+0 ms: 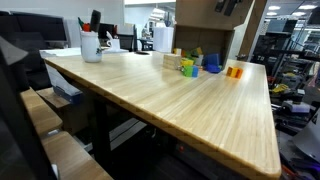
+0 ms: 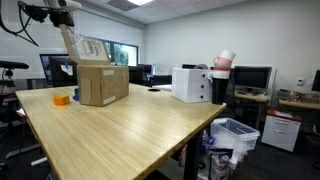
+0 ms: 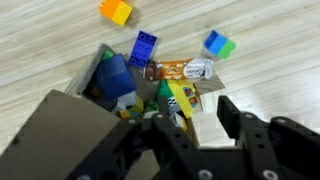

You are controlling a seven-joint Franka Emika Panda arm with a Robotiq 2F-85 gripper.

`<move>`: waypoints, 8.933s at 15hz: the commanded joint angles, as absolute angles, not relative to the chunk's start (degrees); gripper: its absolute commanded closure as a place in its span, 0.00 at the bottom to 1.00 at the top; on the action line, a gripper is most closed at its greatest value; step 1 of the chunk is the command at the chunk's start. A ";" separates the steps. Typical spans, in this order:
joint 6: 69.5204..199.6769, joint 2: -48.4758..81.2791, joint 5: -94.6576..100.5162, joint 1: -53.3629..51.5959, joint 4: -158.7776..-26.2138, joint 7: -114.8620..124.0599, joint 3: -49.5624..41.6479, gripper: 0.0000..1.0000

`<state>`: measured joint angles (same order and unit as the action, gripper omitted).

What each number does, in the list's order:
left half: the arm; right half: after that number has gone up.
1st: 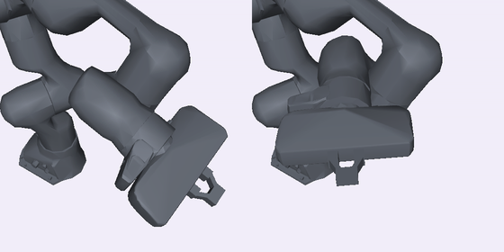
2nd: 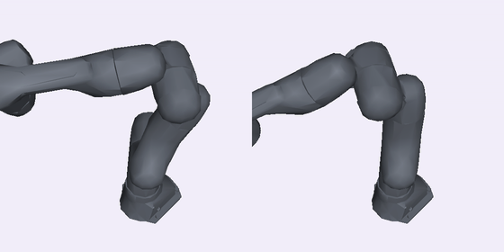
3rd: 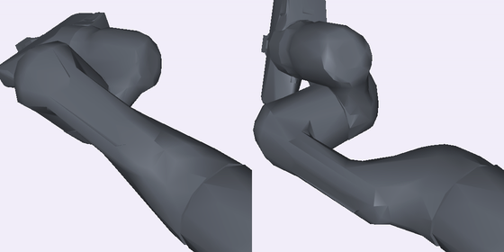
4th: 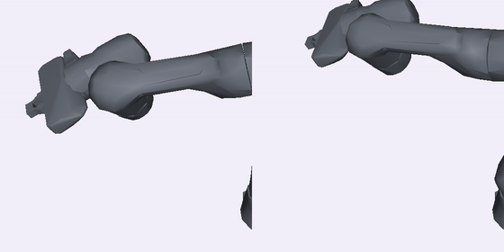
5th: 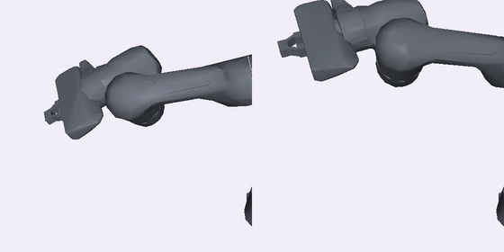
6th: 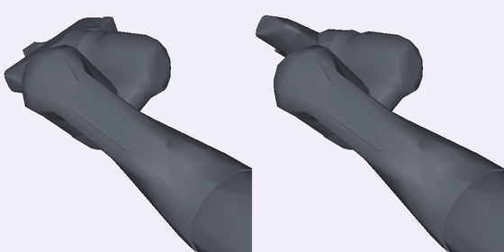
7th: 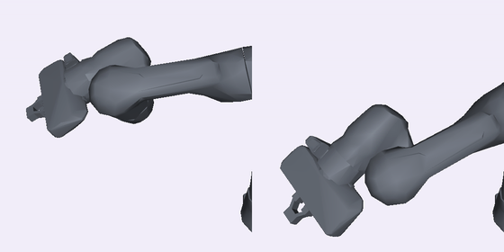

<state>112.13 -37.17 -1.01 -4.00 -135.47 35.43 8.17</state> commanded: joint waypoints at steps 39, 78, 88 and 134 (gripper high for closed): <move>120.11 -50.06 -5.98 13.62 -136.15 34.00 0.06 0.00; 134.78 -36.77 5.64 10.39 -148.59 44.72 15.54 1.00; 143.12 -36.12 17.38 12.40 -152.48 56.54 26.35 1.00; 129.68 -28.59 6.57 5.70 -138.41 51.85 6.19 1.00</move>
<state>133.11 -29.66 10.70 7.78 -139.87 55.55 7.58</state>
